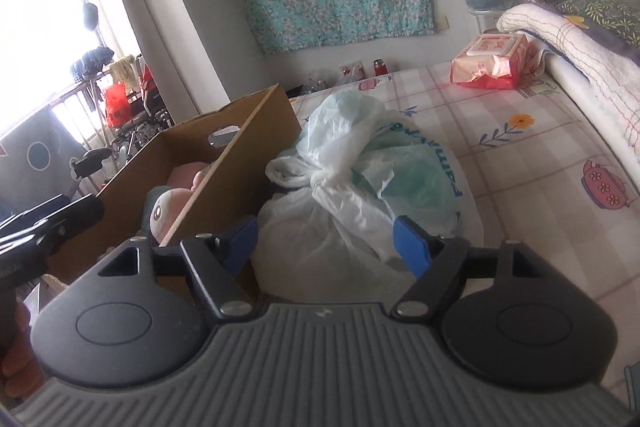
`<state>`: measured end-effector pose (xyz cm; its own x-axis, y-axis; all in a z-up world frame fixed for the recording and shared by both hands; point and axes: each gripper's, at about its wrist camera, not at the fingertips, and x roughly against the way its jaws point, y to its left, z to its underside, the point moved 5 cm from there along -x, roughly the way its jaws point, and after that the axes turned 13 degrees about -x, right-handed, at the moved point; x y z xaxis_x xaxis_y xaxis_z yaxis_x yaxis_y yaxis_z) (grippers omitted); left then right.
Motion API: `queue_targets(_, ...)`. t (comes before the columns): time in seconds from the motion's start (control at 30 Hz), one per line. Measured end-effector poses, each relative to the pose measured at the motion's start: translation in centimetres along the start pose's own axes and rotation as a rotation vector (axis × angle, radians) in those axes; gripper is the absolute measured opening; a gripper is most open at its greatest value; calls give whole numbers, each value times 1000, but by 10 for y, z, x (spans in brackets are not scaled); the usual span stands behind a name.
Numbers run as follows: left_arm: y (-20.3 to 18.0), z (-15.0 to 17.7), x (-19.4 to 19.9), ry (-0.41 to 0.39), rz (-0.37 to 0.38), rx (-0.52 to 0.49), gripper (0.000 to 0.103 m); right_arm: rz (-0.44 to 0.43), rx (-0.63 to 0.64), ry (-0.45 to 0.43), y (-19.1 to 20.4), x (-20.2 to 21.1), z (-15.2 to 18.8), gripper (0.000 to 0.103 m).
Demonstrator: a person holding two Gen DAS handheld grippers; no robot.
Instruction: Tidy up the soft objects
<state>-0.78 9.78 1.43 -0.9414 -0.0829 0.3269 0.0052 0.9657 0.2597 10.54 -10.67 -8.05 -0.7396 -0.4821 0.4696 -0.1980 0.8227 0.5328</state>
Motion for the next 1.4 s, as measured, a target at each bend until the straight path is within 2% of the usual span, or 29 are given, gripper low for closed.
queue_targets(0.2, -10, 27, 23, 40, 28, 19, 96, 0, 17, 2, -2, 2, 12, 77)
queue_targets(0.37, -24, 58, 25, 151, 100, 111, 97, 0, 41, 0, -2, 0, 25, 79)
queue_targets(0.47, -28, 69, 21, 210, 106, 127, 97, 13, 78, -3, -1, -1, 35, 80)
queue_targets(0.53, -25, 71, 22, 217, 79, 134, 97, 17, 97, 6, -1, -2, 44, 82)
queue_targets(0.63, -19, 69, 25, 215, 41, 154, 103, 26, 98, 39, -2, -3, 56, 82)
queue_targets(0.73, -17, 66, 24, 236, 21, 156, 103, 23, 90, 53, 0, 0, 61, 83)
queue_targets(0.83, -16, 66, 21, 286, -22, 156, 103, 27, 100, 44, 6, 7, 57, 85)
queue_targets(1.13, -8, 59, 17, 351, -146, 155, 103, 1, 127, 63, 23, 14, 53, 88)
queue_targets(1.27, 1, 55, 13, 389, -182, 146, 103, -16, 144, 60, 32, 15, 50, 88)
queue_targets(1.4, 8, 48, 15, 389, -199, 167, 103, -37, 155, 52, 42, 18, 41, 88)
